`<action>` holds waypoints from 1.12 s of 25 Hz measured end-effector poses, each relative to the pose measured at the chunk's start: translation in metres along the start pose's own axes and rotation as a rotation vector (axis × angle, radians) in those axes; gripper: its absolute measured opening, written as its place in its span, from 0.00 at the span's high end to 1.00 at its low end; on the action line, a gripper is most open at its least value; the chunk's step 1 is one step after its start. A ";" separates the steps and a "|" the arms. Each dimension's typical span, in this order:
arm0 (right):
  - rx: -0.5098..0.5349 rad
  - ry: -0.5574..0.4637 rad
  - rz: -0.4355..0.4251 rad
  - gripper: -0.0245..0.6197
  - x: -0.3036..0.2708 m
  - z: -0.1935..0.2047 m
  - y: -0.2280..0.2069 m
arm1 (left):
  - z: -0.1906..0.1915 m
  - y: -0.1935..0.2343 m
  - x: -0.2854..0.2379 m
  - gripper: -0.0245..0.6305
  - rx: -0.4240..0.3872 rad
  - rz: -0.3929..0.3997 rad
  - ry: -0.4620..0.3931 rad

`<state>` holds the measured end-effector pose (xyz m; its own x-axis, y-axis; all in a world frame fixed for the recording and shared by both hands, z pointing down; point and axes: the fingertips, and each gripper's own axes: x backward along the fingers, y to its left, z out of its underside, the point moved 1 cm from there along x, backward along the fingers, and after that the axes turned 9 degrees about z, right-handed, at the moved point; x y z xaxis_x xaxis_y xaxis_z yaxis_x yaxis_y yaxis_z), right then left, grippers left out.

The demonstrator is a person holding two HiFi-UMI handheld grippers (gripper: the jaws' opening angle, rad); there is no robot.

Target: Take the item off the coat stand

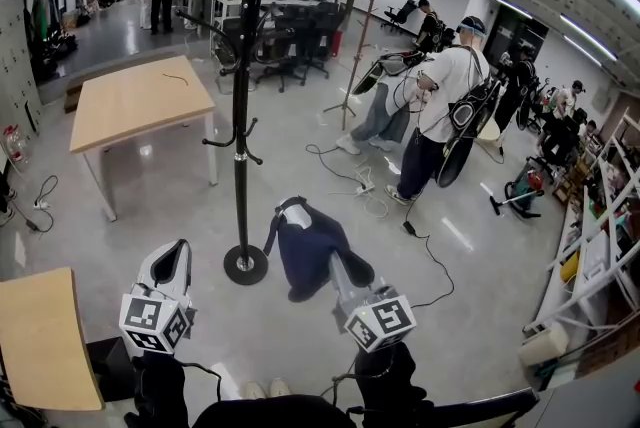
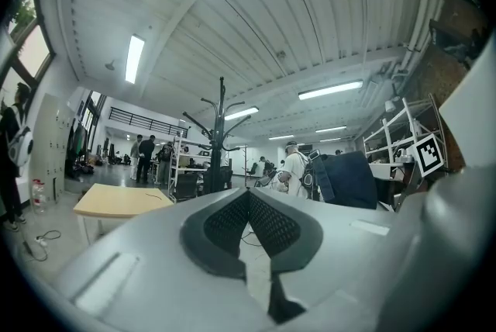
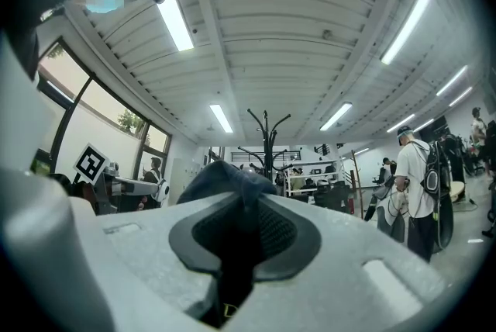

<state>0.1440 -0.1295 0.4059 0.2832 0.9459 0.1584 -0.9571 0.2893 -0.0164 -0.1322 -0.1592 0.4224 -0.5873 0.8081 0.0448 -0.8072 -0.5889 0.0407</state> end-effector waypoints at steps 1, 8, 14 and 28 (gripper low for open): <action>0.000 -0.001 0.000 0.90 -0.001 0.000 0.000 | 0.001 0.000 -0.001 0.96 -0.002 0.000 0.001; 0.009 0.005 -0.003 0.90 -0.001 0.002 0.001 | 0.000 0.001 0.000 0.96 -0.003 -0.004 0.004; 0.002 -0.001 -0.011 0.90 -0.004 0.002 0.003 | 0.001 0.003 -0.004 0.96 -0.004 0.000 0.006; 0.006 -0.009 -0.010 0.90 -0.008 -0.004 0.001 | -0.006 0.005 -0.009 0.96 -0.014 0.002 0.001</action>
<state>0.1413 -0.1359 0.4003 0.2924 0.9415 0.1673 -0.9545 0.2980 -0.0085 -0.1312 -0.1689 0.4166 -0.5889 0.8070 0.0435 -0.8068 -0.5902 0.0271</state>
